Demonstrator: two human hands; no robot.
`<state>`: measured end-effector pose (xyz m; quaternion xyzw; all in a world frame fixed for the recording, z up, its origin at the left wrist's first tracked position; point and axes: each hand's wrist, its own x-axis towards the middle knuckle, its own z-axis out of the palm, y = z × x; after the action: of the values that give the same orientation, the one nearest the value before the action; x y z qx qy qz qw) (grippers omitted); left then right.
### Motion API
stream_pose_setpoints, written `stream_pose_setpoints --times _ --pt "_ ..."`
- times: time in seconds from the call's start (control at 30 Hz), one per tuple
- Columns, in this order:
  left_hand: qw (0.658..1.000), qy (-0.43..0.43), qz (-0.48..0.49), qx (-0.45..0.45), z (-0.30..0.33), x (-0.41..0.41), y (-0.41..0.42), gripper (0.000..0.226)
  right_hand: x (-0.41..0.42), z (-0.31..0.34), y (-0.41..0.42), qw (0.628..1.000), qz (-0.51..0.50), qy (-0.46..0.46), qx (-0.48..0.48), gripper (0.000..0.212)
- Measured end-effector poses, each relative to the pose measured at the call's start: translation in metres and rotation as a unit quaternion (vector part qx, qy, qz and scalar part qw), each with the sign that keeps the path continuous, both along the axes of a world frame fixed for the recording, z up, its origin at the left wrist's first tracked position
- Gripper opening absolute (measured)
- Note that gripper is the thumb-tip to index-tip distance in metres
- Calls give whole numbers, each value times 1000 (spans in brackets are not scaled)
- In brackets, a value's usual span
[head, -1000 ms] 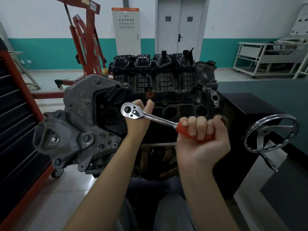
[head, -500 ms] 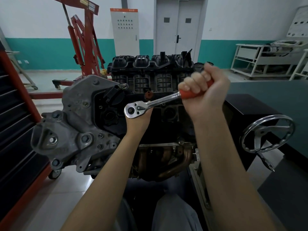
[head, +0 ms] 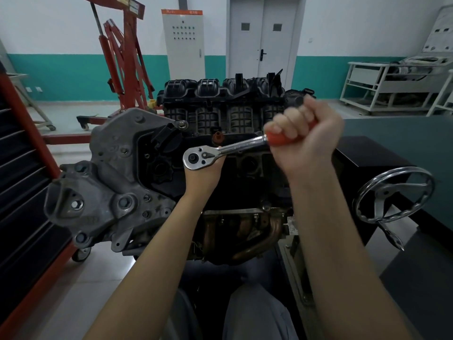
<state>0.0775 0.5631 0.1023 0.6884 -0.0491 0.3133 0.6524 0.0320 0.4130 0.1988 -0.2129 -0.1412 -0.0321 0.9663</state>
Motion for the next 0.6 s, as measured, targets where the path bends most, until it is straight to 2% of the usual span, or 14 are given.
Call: stream_pose_setpoints --times 0.13,0.33,0.43,0.6 --pt "999 -45 -8 22 2 -4 -2 46 17 23 2 997 57 20 -46 45" --pt "998 -66 19 1 0 -2 1 54 -33 -35 15 995 -60 8 79 42" --pt "997 -80 4 -15 1 -4 0 56 -61 -68 28 988 -76 4 133 45" --pt "998 -59 4 -1 1 -2 -1 58 -36 -43 13 994 -61 -10 92 36"
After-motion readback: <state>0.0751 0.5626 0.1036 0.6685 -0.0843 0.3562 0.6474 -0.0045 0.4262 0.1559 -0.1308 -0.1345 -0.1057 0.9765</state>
